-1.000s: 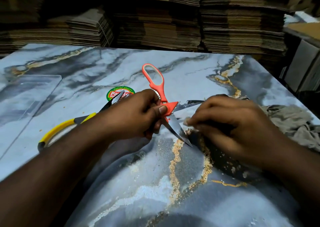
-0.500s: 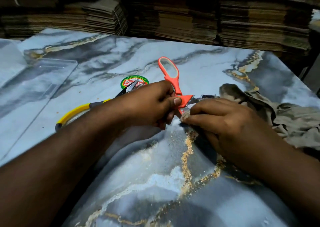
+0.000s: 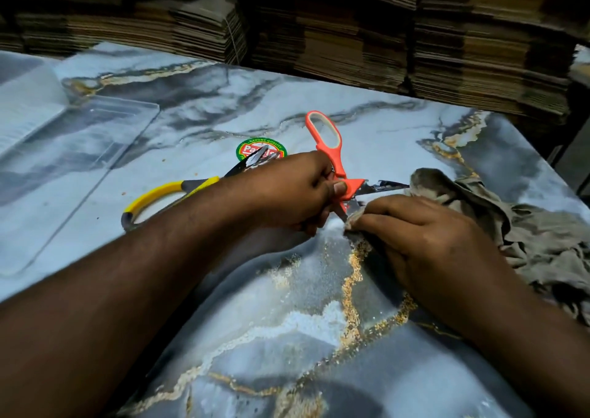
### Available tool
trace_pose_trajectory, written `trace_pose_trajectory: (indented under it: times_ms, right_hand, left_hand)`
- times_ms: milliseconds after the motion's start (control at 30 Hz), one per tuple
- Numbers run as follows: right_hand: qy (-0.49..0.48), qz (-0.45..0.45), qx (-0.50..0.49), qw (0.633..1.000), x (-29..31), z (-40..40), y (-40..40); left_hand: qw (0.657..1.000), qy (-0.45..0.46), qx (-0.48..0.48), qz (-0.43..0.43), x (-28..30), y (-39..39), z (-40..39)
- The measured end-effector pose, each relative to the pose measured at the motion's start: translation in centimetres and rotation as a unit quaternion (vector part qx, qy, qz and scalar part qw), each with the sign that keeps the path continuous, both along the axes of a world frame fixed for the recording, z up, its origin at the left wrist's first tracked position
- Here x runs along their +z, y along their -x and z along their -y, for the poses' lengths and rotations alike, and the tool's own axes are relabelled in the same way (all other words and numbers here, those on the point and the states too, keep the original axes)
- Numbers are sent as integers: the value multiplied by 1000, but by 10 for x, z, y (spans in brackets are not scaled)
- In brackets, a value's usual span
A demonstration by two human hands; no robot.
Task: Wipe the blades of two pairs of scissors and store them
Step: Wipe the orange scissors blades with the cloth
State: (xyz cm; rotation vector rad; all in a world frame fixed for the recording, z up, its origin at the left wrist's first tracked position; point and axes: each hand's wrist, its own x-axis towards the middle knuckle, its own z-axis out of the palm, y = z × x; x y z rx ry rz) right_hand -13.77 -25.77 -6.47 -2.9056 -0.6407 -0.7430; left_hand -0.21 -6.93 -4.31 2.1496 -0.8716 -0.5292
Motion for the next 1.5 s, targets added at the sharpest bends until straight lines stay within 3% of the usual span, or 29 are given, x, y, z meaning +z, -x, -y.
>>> trace_pose_trajectory:
  times_ms: [600, 667, 833, 1033, 1233, 1500]
  right_hand:
    - [108, -67, -40, 991, 15, 13, 45]
    - [84, -55, -41, 994, 12, 18, 48]
    - [-112, 26, -36, 993, 10, 19, 37]
    - [-31, -29, -20, 999, 4, -8, 15]
    - [1, -60, -39, 997, 4, 5, 44]
    - [-161, 33, -66, 984, 14, 26, 46]
  left_hand:
    - [1000, 3, 13, 3, -3, -2, 0]
    - [1000, 18, 13, 3, -3, 0, -2]
    - [999, 33, 11, 4, -3, 4, -4]
    - [999, 30, 6, 32, -1, 5, -6]
    - [997, 55, 6, 50, -3, 6, -6]
    - [996, 62, 4, 58, -4, 7, -3]
